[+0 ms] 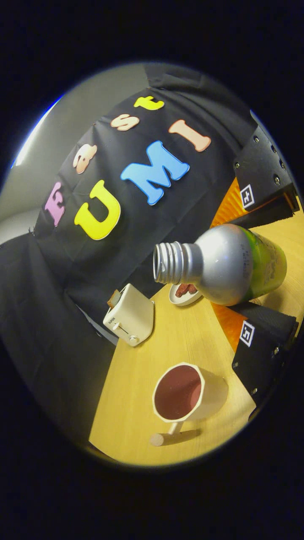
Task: Take the bottle from table, then pour the juice into the cup, finally place the bottle on the coaster
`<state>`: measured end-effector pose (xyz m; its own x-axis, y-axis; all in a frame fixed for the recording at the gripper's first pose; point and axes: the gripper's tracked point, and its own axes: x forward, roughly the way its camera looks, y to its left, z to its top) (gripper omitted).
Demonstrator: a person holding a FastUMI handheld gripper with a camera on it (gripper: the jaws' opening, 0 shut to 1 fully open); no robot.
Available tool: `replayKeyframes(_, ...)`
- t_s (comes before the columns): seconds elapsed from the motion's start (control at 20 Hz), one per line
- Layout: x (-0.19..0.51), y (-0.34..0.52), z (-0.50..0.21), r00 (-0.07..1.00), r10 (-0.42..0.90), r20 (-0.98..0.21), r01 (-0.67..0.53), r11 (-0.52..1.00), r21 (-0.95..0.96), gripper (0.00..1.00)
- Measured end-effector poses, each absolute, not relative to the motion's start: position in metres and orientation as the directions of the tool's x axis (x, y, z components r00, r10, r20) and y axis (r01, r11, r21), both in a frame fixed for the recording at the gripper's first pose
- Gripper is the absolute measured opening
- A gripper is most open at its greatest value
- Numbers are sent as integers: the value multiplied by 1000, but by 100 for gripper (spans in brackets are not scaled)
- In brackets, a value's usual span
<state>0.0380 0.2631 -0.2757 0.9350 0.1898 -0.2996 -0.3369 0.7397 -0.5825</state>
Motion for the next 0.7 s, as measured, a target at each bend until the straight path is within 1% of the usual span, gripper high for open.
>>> replayKeyframes(0.2, 40, 264, -273, 912, 253, -324, -367, 856, -363, 82)
replayKeyframes(0.4, 48, 270, -256, 893, 340, -295, -378, 922, -83, 81)
replayKeyframes(0.55, 63, 267, -240, 906, 341, -251, -369, 927, -72, 81)
replayKeyframes(0.7, 67, 272, -241, 903, 352, -246, -377, 924, -61, 81)
